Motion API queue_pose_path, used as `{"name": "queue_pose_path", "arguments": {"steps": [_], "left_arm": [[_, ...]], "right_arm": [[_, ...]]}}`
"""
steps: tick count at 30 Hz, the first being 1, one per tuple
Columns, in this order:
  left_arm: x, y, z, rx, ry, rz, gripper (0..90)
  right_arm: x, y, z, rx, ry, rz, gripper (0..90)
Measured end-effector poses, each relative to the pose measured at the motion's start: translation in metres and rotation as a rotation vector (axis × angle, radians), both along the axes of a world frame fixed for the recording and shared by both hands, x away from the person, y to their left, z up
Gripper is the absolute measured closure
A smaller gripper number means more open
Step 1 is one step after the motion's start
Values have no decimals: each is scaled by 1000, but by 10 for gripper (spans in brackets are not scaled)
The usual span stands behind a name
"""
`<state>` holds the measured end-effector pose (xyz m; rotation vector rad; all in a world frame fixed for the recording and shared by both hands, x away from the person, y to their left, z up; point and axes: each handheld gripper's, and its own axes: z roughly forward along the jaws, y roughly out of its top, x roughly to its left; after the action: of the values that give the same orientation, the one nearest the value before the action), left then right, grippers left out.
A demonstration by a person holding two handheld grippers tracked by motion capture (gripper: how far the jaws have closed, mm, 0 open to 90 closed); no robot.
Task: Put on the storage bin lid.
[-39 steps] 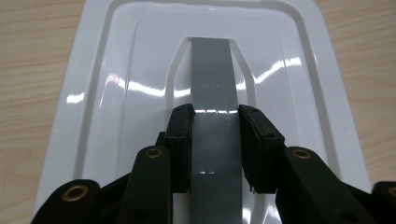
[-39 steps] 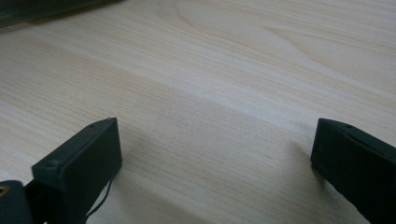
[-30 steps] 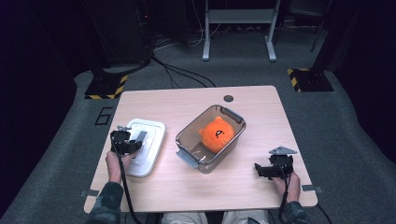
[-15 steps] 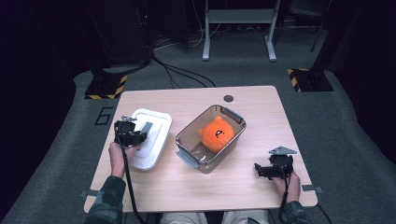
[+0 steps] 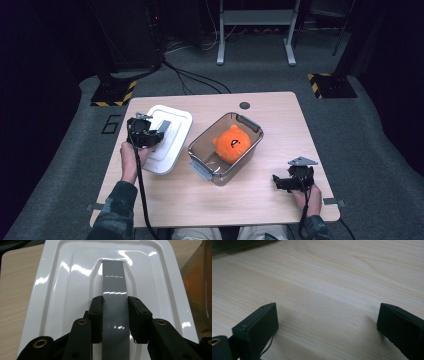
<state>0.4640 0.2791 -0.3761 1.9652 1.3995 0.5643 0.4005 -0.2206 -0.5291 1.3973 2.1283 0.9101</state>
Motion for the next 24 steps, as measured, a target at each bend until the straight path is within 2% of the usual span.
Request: {"name": "queue_pose_path", "arguments": {"steps": [9,17,24], "left_arm": [[4,-15,21,-12,-15,-33,664],[7,-31,27,-34,-10,-69,664],[8,-45,35,-27,-6,-121,664]], "right_arm": [[0,0,0,0,1,-5,30],[0,0,0,0,0,-5,30],[0,0,0,-2,-1,-7,33]]}}
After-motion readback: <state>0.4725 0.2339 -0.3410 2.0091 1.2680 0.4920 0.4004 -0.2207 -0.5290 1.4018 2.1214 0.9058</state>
